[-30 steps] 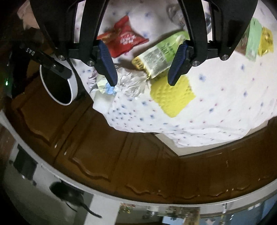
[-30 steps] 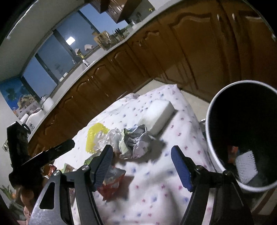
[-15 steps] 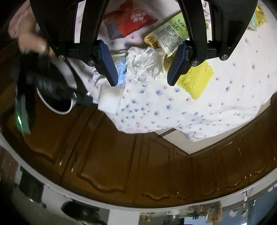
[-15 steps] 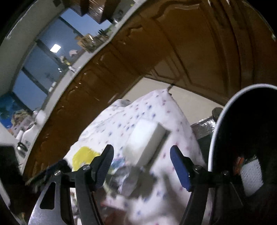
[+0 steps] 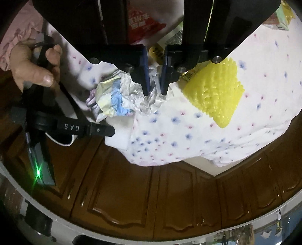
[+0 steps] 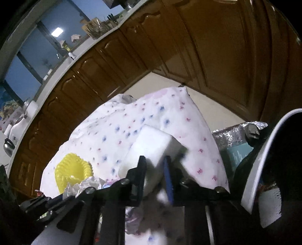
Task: Collect trash
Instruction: 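Grasp the crumpled foil with the left gripper while the right grasps the white sponge, then carry foil and sponge over the bin and open both grippers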
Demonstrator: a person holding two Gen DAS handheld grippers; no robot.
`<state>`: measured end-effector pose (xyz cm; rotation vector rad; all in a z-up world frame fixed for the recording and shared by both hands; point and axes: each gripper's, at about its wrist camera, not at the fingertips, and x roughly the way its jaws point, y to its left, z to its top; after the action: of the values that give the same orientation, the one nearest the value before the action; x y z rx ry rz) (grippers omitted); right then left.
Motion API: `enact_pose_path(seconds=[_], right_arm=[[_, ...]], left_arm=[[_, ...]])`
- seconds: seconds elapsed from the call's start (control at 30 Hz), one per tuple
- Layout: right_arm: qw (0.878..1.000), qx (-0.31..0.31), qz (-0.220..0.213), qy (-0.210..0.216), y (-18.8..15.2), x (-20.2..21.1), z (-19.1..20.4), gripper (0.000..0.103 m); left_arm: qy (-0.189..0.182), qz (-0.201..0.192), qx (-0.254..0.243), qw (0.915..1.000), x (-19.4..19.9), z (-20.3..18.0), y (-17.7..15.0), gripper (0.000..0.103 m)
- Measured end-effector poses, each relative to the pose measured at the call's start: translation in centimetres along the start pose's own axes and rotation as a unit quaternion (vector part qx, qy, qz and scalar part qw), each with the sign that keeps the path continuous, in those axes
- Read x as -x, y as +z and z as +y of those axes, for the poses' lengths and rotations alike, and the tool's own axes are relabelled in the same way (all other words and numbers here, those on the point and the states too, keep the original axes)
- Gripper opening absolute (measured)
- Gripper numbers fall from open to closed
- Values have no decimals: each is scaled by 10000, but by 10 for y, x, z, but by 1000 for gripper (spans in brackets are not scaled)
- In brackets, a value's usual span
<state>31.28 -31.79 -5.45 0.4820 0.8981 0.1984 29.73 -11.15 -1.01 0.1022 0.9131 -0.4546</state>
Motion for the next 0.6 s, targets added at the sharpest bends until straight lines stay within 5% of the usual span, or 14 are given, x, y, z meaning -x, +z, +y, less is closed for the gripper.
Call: enact_pose_path(seconds=[0.6], right_arm=[[9932,189,-1128,228,-9,118,12,9]], left_arm=[[-411,-1012,487,9928,79,-9,5,9]])
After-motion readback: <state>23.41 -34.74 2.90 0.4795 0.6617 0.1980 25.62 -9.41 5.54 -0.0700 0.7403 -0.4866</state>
